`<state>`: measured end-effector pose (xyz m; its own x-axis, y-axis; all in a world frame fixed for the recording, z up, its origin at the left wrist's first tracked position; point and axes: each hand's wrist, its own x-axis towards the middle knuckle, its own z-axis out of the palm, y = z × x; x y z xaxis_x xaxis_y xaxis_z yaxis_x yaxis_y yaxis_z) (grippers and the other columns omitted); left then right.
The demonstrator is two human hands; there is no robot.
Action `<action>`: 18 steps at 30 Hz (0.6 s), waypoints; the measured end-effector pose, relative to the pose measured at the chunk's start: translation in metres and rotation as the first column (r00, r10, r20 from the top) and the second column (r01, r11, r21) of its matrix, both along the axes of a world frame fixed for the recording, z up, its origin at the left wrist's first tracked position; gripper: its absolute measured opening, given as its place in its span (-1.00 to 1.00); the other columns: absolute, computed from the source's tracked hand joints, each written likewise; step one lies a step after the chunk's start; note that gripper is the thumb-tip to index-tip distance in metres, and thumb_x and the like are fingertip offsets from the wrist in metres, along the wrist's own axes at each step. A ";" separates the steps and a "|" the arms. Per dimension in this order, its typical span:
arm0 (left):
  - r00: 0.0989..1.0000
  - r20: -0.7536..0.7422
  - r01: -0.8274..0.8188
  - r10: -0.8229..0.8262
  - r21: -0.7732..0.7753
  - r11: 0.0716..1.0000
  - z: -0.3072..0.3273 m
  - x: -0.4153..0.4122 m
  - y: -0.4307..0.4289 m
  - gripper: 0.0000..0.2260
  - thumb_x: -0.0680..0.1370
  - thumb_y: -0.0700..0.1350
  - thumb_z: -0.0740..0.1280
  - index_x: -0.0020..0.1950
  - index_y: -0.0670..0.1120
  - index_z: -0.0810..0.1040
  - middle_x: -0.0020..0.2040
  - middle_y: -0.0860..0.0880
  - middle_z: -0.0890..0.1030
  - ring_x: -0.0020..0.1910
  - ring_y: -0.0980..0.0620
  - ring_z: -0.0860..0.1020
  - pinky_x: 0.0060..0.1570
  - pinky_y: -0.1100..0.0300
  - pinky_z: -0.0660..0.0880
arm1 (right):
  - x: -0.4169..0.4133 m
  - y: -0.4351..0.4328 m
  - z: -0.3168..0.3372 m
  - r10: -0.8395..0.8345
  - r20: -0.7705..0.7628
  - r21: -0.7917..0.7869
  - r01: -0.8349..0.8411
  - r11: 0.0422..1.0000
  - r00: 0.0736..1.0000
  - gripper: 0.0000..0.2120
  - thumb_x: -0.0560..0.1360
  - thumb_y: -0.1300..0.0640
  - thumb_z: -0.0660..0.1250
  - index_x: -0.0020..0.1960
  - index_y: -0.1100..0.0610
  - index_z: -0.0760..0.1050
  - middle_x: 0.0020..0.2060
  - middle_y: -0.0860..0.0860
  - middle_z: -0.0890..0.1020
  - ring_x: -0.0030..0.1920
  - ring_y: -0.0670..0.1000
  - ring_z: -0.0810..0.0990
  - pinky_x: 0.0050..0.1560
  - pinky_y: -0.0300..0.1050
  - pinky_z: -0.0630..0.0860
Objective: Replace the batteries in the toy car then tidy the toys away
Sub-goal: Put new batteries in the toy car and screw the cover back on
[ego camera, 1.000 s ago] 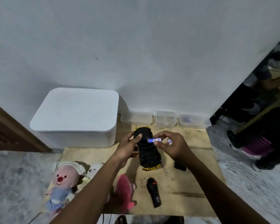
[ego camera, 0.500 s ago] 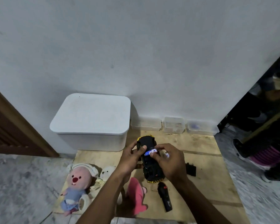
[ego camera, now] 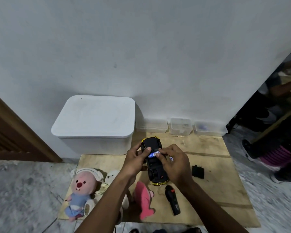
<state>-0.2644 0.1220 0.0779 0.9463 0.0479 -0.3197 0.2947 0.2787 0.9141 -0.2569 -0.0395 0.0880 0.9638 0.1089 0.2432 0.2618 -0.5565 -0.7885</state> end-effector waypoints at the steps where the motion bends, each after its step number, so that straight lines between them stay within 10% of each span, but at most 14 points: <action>1: 1.000 0.008 0.001 -0.001 0.000 1.000 0.001 0.001 0.001 -0.74 0.60 -0.13 0.37 0.29 0.01 0.59 0.04 -0.07 0.73 -0.02 -0.04 0.69 -0.12 -0.05 0.64 | 0.001 0.000 0.000 -0.001 -0.008 0.002 0.001 1.000 1.000 -0.83 0.49 0.06 0.47 0.06 0.06 0.68 -0.18 -0.14 0.54 -0.15 -0.15 0.59 -0.18 -0.17 0.59; 10: 0.999 -0.036 -0.014 0.015 0.022 1.000 0.002 0.013 0.003 -0.73 0.59 -0.13 0.38 0.30 -0.01 0.58 0.02 -0.03 0.73 -0.05 -0.06 0.70 -0.24 0.02 0.62 | 0.019 -0.007 0.017 0.064 -0.176 -0.088 -0.080 0.993 0.982 -0.69 0.49 0.23 0.35 0.18 -0.01 0.64 -0.18 -0.02 0.58 -0.11 -0.04 0.59 -0.04 -0.19 0.56; 18: 0.996 -0.067 -0.062 0.063 0.019 0.998 -0.002 0.015 0.005 -0.73 0.60 -0.12 0.38 0.30 -0.01 0.57 0.09 -0.10 0.70 -0.08 -0.11 0.69 -0.28 0.05 0.61 | 0.021 -0.009 0.045 0.271 -0.319 0.138 -0.238 0.961 0.908 -0.49 0.40 0.43 0.41 0.27 0.06 0.52 -0.12 0.02 0.70 -0.23 -0.10 0.69 -0.18 -0.23 0.60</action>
<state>-0.2498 0.1265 0.0757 0.9175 0.1118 -0.3816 0.3386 0.2834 0.8972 -0.2363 -0.0485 0.1328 0.9333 0.3534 -0.0642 0.0989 -0.4249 -0.8998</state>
